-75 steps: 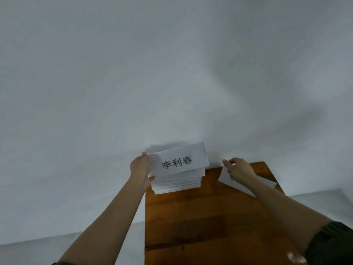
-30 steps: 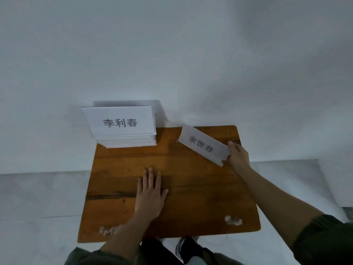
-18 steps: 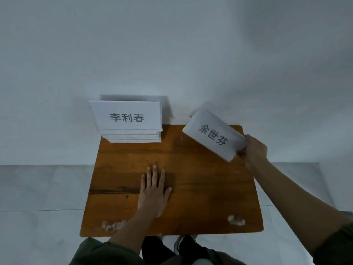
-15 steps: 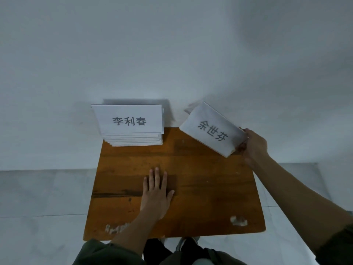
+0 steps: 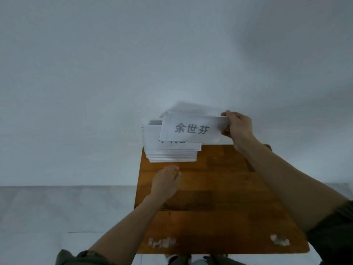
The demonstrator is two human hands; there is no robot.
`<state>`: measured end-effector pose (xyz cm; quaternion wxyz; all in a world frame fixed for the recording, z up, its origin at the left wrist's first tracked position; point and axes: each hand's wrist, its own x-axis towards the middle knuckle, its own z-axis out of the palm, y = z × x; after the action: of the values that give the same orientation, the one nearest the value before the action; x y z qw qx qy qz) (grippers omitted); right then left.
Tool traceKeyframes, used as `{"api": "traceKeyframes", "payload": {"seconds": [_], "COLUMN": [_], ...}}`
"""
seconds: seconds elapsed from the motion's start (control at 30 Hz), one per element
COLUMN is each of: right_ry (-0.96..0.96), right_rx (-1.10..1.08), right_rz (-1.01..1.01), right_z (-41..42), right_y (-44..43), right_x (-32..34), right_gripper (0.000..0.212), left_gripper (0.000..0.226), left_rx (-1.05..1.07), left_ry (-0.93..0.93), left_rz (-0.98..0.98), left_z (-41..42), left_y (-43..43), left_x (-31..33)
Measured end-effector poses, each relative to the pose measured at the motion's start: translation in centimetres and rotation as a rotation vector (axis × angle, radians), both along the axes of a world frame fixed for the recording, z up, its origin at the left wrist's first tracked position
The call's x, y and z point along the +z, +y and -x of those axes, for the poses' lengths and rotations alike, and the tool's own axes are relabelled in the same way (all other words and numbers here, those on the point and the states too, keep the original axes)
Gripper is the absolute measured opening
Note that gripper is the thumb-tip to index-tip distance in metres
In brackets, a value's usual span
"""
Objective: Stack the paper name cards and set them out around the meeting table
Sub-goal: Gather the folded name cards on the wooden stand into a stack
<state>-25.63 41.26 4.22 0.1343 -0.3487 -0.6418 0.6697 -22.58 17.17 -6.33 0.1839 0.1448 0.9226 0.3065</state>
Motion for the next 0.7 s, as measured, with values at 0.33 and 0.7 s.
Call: {"api": "traceKeyframes", "payload": {"seconds": [0.33,0.7], "right_ry": [-0.116,-0.501], "right_rx": [0.094,0.252], "right_rz": [-0.156,-0.78], "right_z": [4.0,3.1], "right_y": [-6.6,-3.8], "right_x": [-1.8,-2.6], "right_gripper": [0.027,0.053], "left_gripper": [0.046,0.03], "left_rx": [0.369,0.705], "left_ry": [0.225,-0.157], "left_rz": [-0.33,-0.479], "left_z": [8.3,12.8], "left_y": [-4.8,-6.4], "left_x": [7.2,5.4]}}
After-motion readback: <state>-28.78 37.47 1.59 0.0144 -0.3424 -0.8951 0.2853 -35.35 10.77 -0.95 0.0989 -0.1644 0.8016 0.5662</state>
